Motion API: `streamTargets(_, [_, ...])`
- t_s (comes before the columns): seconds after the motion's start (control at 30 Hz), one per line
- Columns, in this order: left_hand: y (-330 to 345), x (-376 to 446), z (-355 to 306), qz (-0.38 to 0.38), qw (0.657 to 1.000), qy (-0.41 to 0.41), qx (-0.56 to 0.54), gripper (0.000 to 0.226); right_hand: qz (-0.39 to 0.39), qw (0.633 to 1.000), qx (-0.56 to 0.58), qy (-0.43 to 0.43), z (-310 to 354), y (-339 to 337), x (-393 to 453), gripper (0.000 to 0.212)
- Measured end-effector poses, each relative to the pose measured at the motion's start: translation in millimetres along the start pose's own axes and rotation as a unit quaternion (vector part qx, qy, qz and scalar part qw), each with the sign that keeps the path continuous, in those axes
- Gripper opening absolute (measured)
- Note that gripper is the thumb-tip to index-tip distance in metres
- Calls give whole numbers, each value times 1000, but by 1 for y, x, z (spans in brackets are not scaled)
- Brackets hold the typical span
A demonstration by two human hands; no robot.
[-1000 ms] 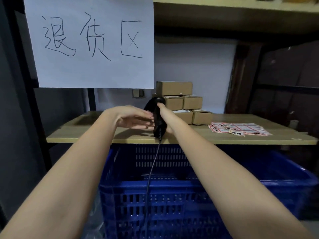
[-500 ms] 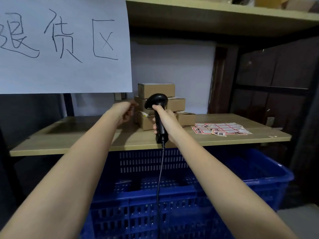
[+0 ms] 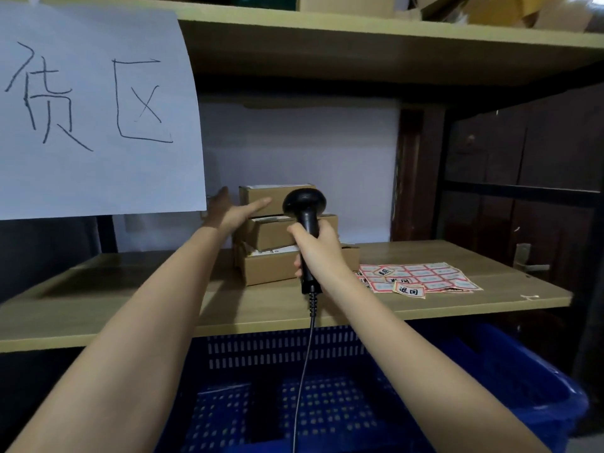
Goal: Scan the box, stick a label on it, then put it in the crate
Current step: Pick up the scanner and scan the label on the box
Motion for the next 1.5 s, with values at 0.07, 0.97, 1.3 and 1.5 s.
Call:
streamTargets(0.07, [2,7,-2,15,1000,-1,5,115,3,1000,-9,-9,2,-7,3,15])
streamTargets(0.97, [-3,1,10,-43,977,207,-38,76,128,980,150,42,7,-79,-8,43])
streamTargets(1.3, [-4,-79,2,26,967,254,12,99,191,981,36,-8,17,-91,-46,47])
streamTargets(1.5, [-13,-111,12,99,953,284,24,98,202,969,-133,-56,25,-103,-84,43])
Point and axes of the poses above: each hand's wrist, its own x-axis towards the middle knuckle, its own y-axis out of the palm, z = x × y, the point moved 1 cm from there along x, towards the middle knuckle, and after that the axes turned 12 degrees about z, right-handed, at the moved point
